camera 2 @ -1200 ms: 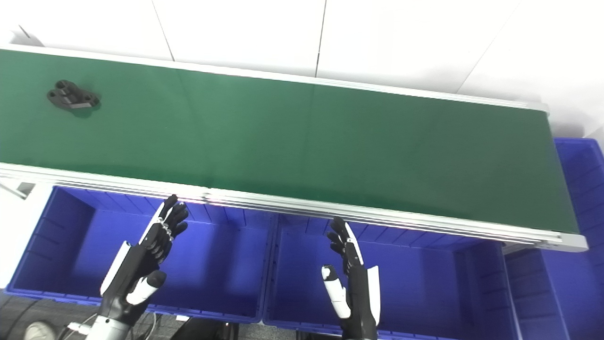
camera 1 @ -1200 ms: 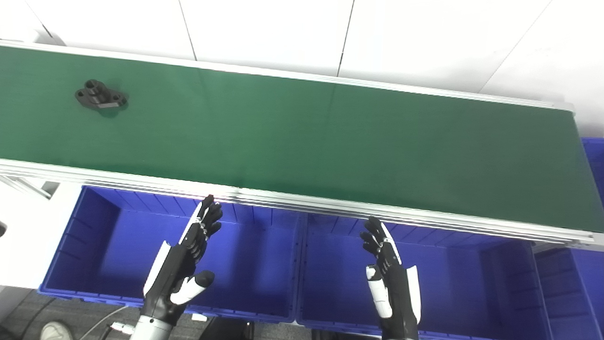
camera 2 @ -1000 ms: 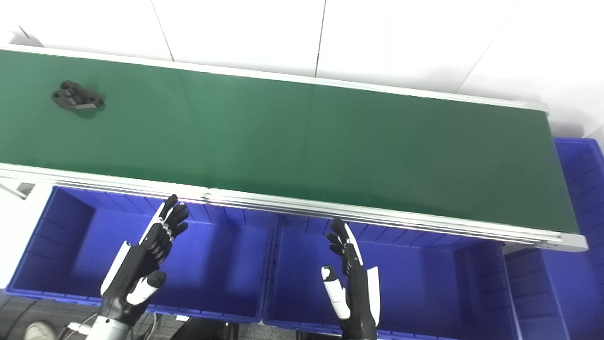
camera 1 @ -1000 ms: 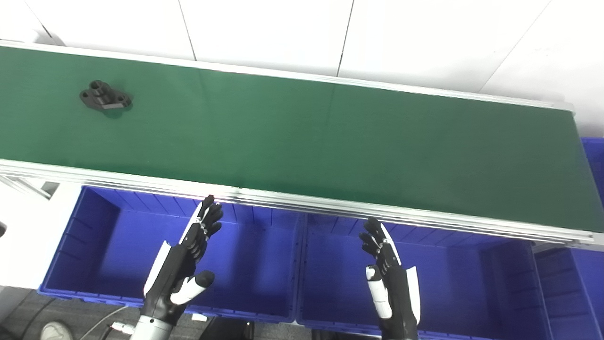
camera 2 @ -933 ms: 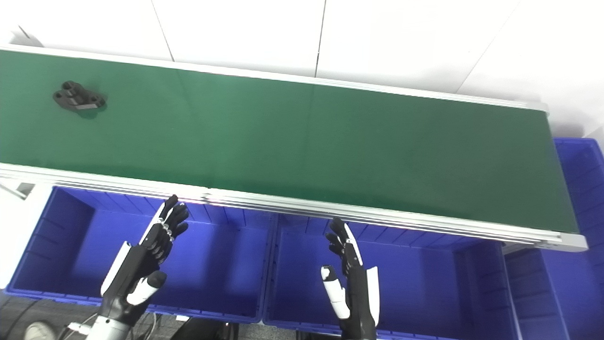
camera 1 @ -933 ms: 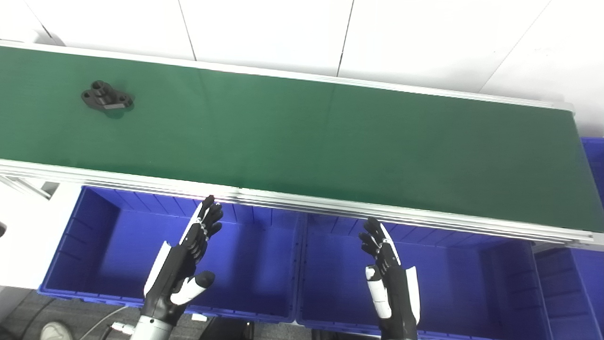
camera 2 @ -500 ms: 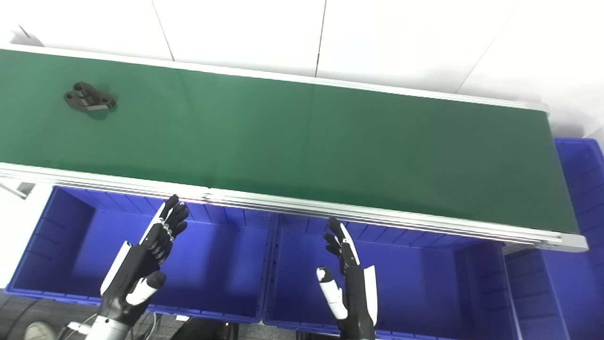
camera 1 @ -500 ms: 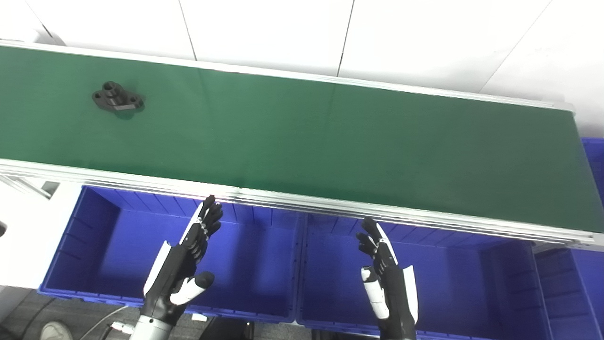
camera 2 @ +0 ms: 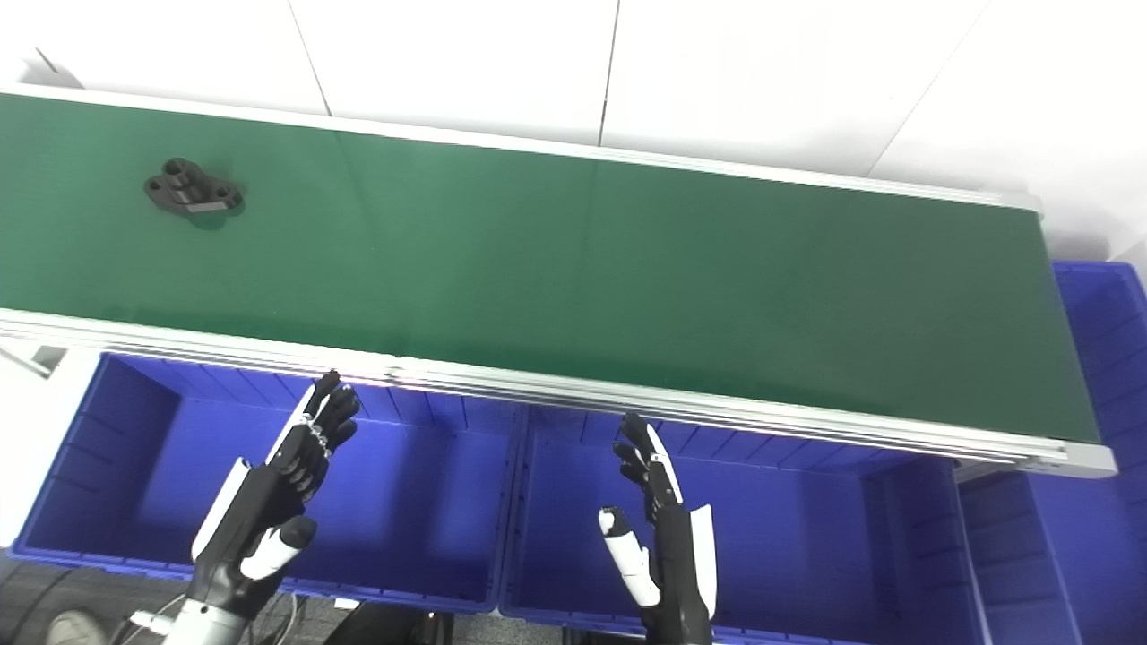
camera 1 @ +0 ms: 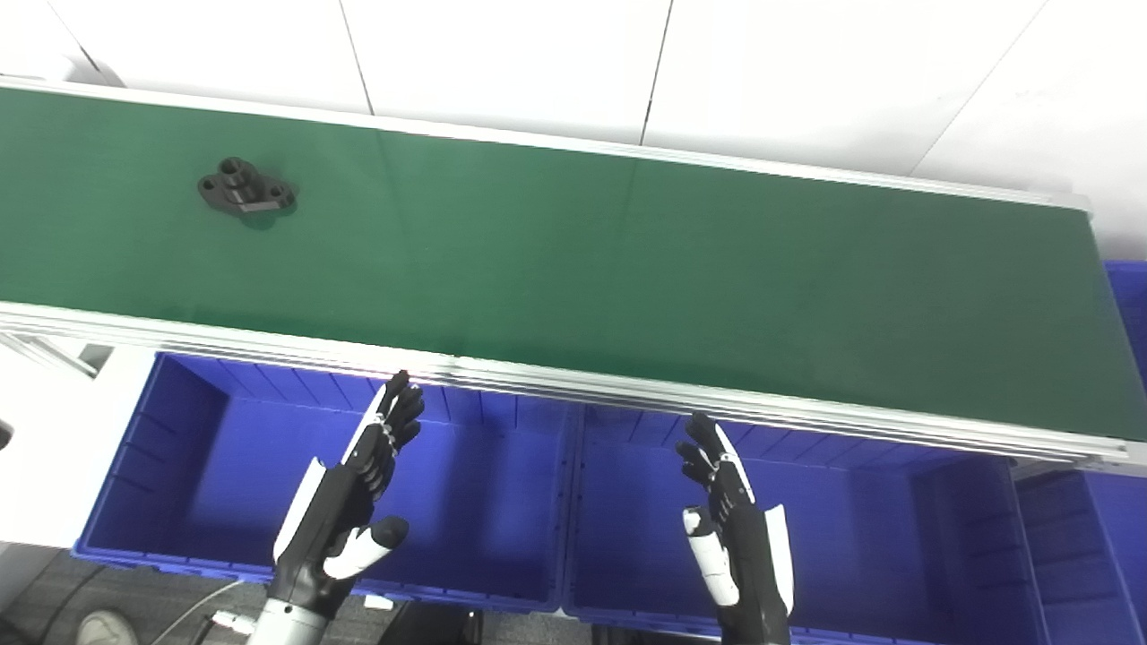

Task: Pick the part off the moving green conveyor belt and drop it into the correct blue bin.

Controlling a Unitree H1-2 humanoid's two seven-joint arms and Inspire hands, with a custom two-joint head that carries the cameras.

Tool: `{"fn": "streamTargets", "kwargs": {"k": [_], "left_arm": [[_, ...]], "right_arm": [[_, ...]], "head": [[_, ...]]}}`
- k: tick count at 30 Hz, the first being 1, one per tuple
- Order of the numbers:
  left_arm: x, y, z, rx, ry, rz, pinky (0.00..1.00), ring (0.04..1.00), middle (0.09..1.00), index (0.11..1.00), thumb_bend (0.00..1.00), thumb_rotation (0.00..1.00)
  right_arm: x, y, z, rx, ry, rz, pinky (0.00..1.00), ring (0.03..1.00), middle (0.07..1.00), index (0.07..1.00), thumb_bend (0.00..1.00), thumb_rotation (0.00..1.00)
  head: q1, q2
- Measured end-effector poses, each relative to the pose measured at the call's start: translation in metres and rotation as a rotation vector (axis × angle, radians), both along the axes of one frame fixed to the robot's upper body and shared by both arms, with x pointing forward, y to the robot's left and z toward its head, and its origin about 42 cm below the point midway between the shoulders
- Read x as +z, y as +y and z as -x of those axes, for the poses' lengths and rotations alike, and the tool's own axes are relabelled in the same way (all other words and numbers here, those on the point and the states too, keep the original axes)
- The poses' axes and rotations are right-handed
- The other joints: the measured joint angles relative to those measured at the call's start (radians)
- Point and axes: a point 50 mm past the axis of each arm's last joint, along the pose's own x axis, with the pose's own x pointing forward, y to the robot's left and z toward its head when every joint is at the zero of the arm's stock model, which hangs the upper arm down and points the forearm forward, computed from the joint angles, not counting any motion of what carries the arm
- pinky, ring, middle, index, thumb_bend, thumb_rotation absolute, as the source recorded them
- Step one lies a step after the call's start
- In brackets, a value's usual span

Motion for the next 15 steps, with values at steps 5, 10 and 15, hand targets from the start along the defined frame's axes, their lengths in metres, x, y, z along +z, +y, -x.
{"fn": "streamTargets", "kwargs": {"k": [5, 10, 15], "left_arm": [[-0.015, -0.004, -0.002, 0.004, 0.022, 0.009, 0.94, 0.953, 0.966, 0.992, 0.89, 0.78], [-0.022, -0.017, -0.01, 0.006, 0.029, 0.033, 0.91, 0.921, 0.931, 0.948, 0.88, 0.75], [-0.023, -0.026, -0.012, 0.001, 0.027, 0.036, 0.9, 0.908, 0.917, 0.933, 0.9, 0.75]], "right_arm": [[-0.003, -0.003, -0.001, -0.015, 0.007, -0.031, 0.84, 0.855, 0.9, 0.914, 0.84, 0.95], [-0.018, -0.017, -0.001, -0.018, 0.045, 0.005, 0.84, 0.851, 0.902, 0.925, 0.85, 0.94], [-0.014, -0.029, -0.002, -0.033, 0.038, -0.006, 0.85, 0.863, 0.914, 0.952, 0.84, 0.87]], "head": [[0.065, -0.063], [0.121, -0.077], [0.164, -0.071]]}}
